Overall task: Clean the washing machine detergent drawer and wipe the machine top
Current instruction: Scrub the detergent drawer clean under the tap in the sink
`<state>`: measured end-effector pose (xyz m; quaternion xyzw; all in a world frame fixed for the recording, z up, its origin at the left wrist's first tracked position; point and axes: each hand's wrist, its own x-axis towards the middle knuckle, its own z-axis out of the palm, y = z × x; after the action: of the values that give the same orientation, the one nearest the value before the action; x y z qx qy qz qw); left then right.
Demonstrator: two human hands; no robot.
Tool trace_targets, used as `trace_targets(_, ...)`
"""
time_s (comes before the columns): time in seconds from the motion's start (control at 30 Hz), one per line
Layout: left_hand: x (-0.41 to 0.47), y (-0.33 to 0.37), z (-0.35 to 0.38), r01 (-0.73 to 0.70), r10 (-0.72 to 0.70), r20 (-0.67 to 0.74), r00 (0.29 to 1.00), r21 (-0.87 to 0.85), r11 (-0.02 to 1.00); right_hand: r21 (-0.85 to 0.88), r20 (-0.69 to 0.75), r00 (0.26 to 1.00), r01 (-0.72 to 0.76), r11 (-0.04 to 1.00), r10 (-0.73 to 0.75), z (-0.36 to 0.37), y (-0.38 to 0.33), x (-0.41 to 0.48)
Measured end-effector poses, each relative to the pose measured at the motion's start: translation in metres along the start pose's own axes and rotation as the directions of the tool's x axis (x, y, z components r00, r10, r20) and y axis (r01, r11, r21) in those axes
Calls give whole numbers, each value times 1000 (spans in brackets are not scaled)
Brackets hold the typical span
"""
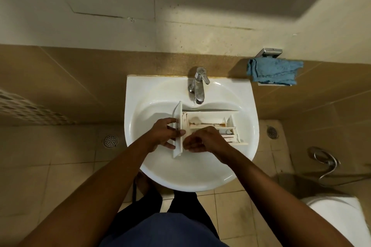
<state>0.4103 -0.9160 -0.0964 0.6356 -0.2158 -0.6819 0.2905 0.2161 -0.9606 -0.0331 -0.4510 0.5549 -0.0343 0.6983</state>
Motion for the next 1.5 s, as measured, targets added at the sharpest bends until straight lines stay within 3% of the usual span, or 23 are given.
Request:
trace_targets(0.13,0,0,1,-2,2,-5,1000,2,1000,240,-118,987,136,961,-110,4,-1,25)
trace_targets(0.2,-2,1,1,-5,5,-8,1000,7,1000,276,-155,978,177,945,-138,10,2,33)
trace_targets(0.27,-2,2,2,-5,5,-11,1000,12,1000,120,-160,964,232,965,-212,11,13,28)
trace_targets(0.37,-2,2,1,-4,4,-11,1000,6,1000,-301,-101,943,276,913,-319,3,33,14)
trace_targets(0.5,-3,2,1,0,0,-8,1000,13,1000,-480,-137,900,305,823,-414,7,33,18)
trace_targets(0.67,-3,3,1,8,-8,-15,1000,4,1000,-499,-309,795,331,801,-522,26,20,46)
trace_targets(0.87,-2,3,1,3,-3,-3,1000,5,1000,-669,-239,770,312,675,-592,20,56,18)
trace_targets(1.07,-3,3,1,8,-8,-8,1000,15,1000,-649,-351,707,289,703,-614,23,37,32)
trace_targets(1.2,-2,6,2,14,-14,-10,1000,22,1000,-639,-425,705,211,739,-568,25,21,50)
trace_targets(1.4,-1,3,1,10,-10,-6,1000,16,1000,-734,-329,789,133,666,-519,17,41,13)
trace_targets(1.5,-2,4,2,9,-9,-9,1000,20,1000,-705,-422,752,79,705,-507,22,19,36)
